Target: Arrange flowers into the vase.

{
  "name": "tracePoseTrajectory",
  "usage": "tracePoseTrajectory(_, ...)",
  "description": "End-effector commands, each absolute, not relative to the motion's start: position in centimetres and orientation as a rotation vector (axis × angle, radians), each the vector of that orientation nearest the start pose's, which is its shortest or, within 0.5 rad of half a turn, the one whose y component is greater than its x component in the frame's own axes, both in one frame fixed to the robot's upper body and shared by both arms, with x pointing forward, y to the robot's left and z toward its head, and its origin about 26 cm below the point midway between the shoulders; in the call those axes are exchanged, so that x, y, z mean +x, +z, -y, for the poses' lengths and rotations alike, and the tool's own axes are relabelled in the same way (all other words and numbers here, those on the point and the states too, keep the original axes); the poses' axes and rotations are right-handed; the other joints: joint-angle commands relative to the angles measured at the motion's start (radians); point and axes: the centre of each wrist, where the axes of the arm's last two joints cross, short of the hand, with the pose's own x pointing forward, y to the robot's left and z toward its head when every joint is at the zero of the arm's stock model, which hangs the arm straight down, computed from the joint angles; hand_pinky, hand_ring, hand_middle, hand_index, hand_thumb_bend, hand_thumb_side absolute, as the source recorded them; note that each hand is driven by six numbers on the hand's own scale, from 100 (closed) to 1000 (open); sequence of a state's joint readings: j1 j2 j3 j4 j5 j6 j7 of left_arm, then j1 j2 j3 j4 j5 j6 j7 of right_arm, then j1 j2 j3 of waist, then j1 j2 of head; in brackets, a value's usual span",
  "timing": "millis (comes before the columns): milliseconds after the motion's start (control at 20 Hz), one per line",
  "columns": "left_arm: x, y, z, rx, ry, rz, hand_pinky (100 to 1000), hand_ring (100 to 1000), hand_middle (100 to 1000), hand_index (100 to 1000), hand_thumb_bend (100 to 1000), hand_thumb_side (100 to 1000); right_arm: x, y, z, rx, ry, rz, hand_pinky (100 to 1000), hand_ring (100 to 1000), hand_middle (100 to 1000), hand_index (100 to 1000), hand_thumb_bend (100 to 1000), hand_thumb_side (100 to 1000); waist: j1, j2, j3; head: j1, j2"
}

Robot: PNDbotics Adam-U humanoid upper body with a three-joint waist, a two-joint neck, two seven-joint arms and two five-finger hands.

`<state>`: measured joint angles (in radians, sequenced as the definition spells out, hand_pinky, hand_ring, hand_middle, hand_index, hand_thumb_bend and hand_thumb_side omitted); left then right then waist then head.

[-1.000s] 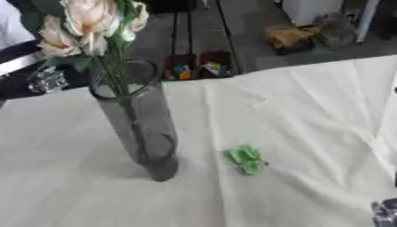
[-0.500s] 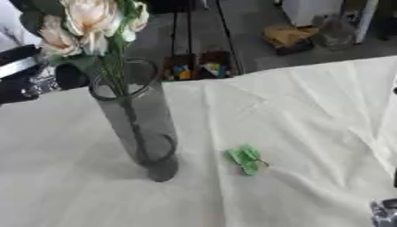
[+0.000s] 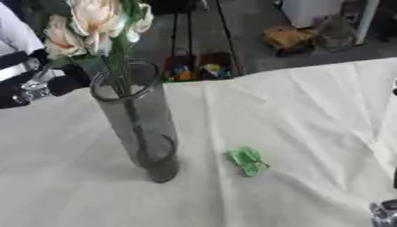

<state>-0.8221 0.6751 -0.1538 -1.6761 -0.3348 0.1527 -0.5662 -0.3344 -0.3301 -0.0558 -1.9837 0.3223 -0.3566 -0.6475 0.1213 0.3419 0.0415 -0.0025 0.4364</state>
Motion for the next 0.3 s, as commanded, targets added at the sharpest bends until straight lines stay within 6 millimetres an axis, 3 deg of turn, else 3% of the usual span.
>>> tracePoseTrajectory(50, 35.84, 34.08, -27.19, 0.677, -1.348, 1.82, 1000, 1000, 1000, 1000, 692, 1000, 30.2, 22.0, 27.36, 0.832, 0.258, -3.261, 672, 673, 462, 692, 100, 943, -0.008, -0.024, 0.003, -0.002, -0.011)
tracePoseTrajectory(300, 35.59, 33.49, -27.48, 0.669, -1.309, 1.842, 1000, 1000, 1000, 1000, 682, 1000, 30.2, 22.01, 27.42, 0.836, 0.269, -3.257, 671, 673, 463, 692, 100, 943, -0.012, -0.026, 0.006, -0.002, -0.01)
